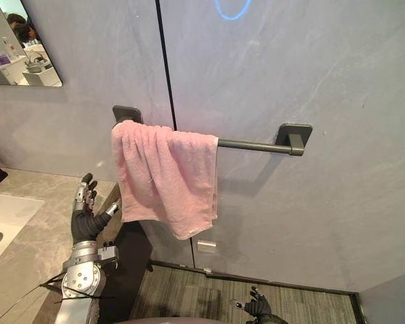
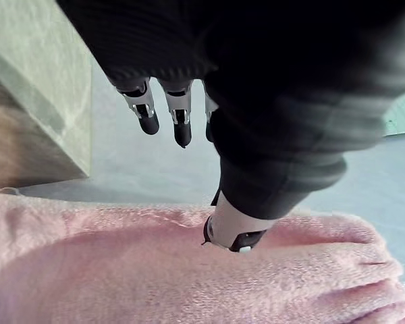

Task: Organize washtable

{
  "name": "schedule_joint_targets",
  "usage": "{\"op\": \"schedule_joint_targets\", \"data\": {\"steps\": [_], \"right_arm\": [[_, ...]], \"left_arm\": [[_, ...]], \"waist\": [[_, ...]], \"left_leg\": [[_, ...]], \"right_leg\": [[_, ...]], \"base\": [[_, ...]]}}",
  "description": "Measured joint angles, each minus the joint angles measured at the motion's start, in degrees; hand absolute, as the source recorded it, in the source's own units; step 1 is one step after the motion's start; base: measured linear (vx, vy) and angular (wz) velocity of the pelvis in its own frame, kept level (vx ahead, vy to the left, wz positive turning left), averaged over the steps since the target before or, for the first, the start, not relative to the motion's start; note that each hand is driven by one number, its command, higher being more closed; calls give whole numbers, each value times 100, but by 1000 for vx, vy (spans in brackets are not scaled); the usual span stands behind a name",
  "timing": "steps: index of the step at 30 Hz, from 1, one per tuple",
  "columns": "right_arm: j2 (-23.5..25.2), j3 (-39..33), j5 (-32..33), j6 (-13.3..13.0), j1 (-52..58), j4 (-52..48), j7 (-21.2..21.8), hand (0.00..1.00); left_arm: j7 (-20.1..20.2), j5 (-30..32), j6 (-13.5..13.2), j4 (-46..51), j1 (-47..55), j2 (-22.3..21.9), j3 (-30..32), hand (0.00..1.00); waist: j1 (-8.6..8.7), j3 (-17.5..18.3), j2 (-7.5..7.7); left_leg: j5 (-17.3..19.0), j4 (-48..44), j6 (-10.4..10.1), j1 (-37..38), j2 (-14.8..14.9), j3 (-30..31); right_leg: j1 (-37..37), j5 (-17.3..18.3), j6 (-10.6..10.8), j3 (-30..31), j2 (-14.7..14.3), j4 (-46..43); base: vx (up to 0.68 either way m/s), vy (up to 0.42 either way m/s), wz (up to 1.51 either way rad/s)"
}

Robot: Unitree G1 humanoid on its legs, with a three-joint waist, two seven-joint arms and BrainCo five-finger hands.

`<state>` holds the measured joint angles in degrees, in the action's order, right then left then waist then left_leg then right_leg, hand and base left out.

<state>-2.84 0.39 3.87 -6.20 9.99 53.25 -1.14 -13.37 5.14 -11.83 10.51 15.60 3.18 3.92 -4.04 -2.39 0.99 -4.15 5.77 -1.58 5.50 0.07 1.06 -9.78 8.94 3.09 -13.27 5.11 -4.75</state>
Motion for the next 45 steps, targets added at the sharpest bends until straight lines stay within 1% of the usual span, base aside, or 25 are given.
{"op": "schedule_joint_targets", "data": {"steps": [4,10,14,18,22,24,25,28,30,36,39,40,44,45], "right_arm": [[-48,27,0,7,-18,0,26,0],[-81,174,0,15,-131,0,75,0],[-83,179,0,17,-337,-4,136,0],[-91,187,-1,17,-343,-6,136,0],[-97,263,-4,17,-343,-22,137,0],[-97,272,-4,17,-340,-39,136,0],[-98,273,-3,17,-327,-46,136,0],[-97,293,-4,23,-313,-67,136,0],[-96,298,-3,23,-329,-99,135,0],[-102,396,-3,15,-320,-753,134,0],[-98,409,-72,7,-279,-1384,129,0],[-100,405,-188,0,-229,-1773,125,0],[-103,381,-454,-41,-56,-2773,97,0],[-105,370,-517,-93,29,-3038,90,0]], "left_arm": [[94,-3,25,-651,-311,217,100,0],[119,-12,110,-1227,-580,396,144,0],[238,-61,158,-1575,-622,531,138,0],[335,-106,162,-1739,-808,558,119,0],[338,-112,162,-1745,-814,632,34,0],[343,-112,162,-1746,-814,632,-55,0],[350,-112,162,-1746,-816,632,-163,100],[457,-111,162,-1746,-816,618,-353,100],[459,-112,162,-1746,-816,606,-423,100],[456,-113,162,-1746,-819,599,-490,100],[450,-112,161,-1746,-822,600,-495,100],[448,-112,161,-1746,-821,601,-484,100],[438,-106,161,-1730,-822,602,-409,100],[436,-98,161,-1724,-821,602,-388,100]], "waist": [[14,-2,2],[45,-33,55],[178,-54,77],[191,-73,89],[296,-92,112],[317,-106,109],[335,-114,108],[337,-121,113],[338,-123,116],[364,-146,129],[427,-153,118],[465,-157,112],[476,-162,104],[481,-164,101]], "left_leg": [[-2,4,-3,-27,0,17],[-1,-19,-4,-80,4,-4],[0,-22,-6,-70,7,-72],[1,-18,-6,-64,28,-132],[1,8,-6,-61,73,-193],[1,8,-6,-61,81,-214],[1,8,-6,-61,84,-218],[1,8,-6,-61,85,-225],[1,7,-6,-61,85,-230],[2,-25,-6,-62,76,-274],[1,-26,-6,-60,79,-283],[1,-26,-6,-58,83,-292],[3,-26,-7,-30,98,-369],[4,-26,-7,-27,99,-379]], "right_leg": [[0,-10,-12,-10,-20,69],[-12,-80,-30,-1,-45,219],[-44,-149,-44,58,-51,327],[-54,-227,-43,113,-69,404],[-22,-282,-42,210,-96,418],[-5,-294,-37,236,-99,431],[-3,-298,-33,243,-98,435],[-2,-301,-29,253,-97,444],[-2,-302,-29,260,-98,452],[-4,-324,-34,295,-108,481],[-4,-335,-40,307,-111,485],[-3,-344,-41,320,-113,488],[-1,-381,-46,402,-123,501],[1,-388,-43,414,-123,503]], "base": [[0,-8,0],[14,-15,-2],[-10,-20,-7],[-57,-14,-9],[-77,-15,-11],[-74,-16,-8],[-67,-13,-5],[-45,-15,-2],[0,0,0],[-2,-13,-3],[-26,-15,-1],[-43,-16,-3],[-53,-12,-11],[-58,-9,-5]]}}
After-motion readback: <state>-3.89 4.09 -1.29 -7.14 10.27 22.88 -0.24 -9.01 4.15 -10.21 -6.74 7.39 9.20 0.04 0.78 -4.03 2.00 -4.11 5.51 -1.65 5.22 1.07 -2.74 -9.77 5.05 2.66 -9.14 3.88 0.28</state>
